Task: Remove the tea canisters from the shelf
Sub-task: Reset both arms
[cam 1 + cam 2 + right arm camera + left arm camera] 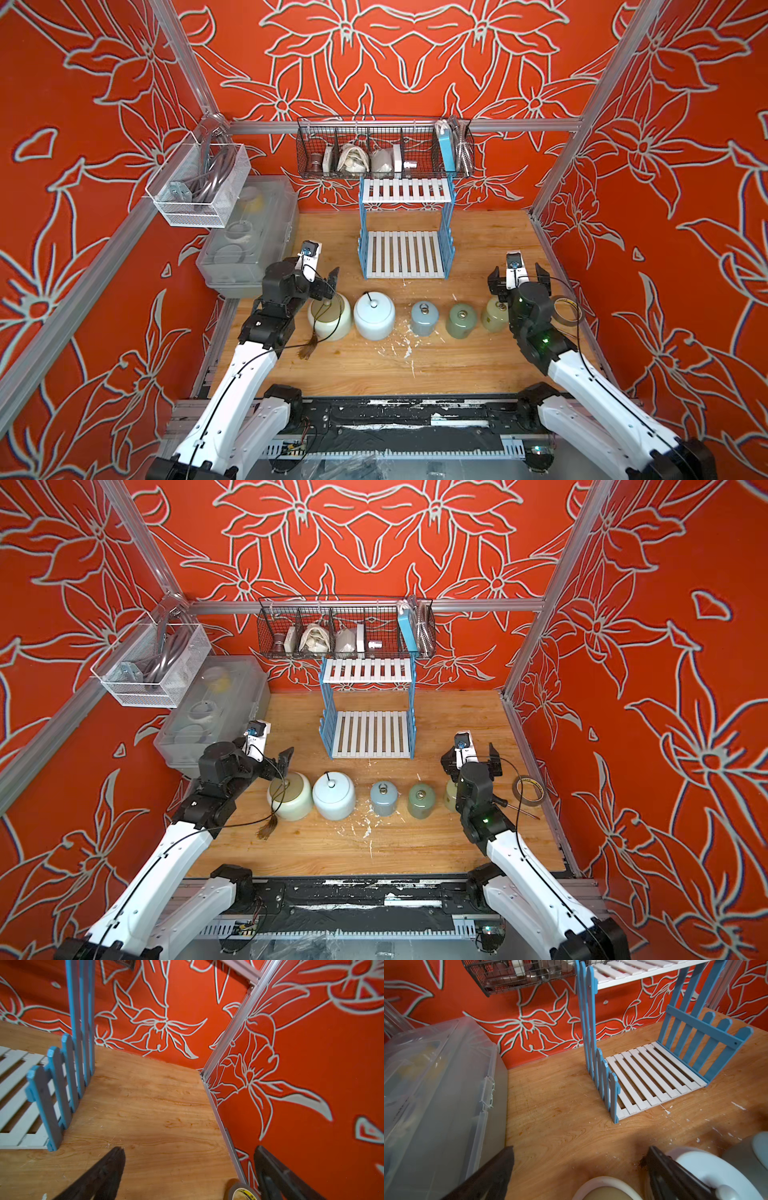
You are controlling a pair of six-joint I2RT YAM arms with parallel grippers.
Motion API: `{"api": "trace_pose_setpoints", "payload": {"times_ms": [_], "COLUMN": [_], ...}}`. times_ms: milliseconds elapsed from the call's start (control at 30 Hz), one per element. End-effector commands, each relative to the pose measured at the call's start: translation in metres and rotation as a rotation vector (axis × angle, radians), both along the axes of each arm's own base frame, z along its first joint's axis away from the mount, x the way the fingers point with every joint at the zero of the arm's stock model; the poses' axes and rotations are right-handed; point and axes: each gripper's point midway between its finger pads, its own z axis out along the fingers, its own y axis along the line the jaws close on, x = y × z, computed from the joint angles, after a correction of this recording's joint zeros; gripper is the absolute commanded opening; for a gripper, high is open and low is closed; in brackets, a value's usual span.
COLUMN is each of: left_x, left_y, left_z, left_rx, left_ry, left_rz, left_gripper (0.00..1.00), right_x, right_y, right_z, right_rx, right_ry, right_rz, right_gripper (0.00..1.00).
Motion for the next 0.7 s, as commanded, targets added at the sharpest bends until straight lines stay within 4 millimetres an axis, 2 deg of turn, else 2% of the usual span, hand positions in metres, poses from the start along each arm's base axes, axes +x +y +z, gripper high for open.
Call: {"api": "trace_pose_setpoints", "payload": {"times_ms": [0,100,133,267,533,667], "left_x": [0.013,0.025,0.032,0.043,0.053,0.056], "left_y": [0.006,0.018,0.023,0.035,0.055,0.056], "left_z": [-0.002,-0.016,-0.033,-0.060,-0.103,-0.112], "left_rx": [-0.033,-0.064,-0.083,-0.121,-0.146,-0.159], "left_ry": [-0.007,0.024,0.074,0.121,0.151,0.116], "left_rz": [0.031,0.081,0.097,0.131,0.176,0.175], "left_gripper": [0.99,0.99,0.99,0.99,0.99,0.99], "right_x": [0.014,0.024,0.026,0.027,0.036,0.040], "right_y": [-0.001,-0.009,-0.013,-0.023,-0.029,-0.030], "right_z": [-0.001,-0.020,-0.026,-0.044,-0.062,-0.069], "right_rx": [0.110,0.106,0.105,0.115,0.140,0.146], "right_ry": [-0.053,-0.009,-0.002,0.019,0.045,0.046], "right_rz": [0.007,-0.019,-0.029,-0.054,-0.060,-0.064], "right_gripper": [1.00,1.00,1.00,1.00,1.00,1.00]}}
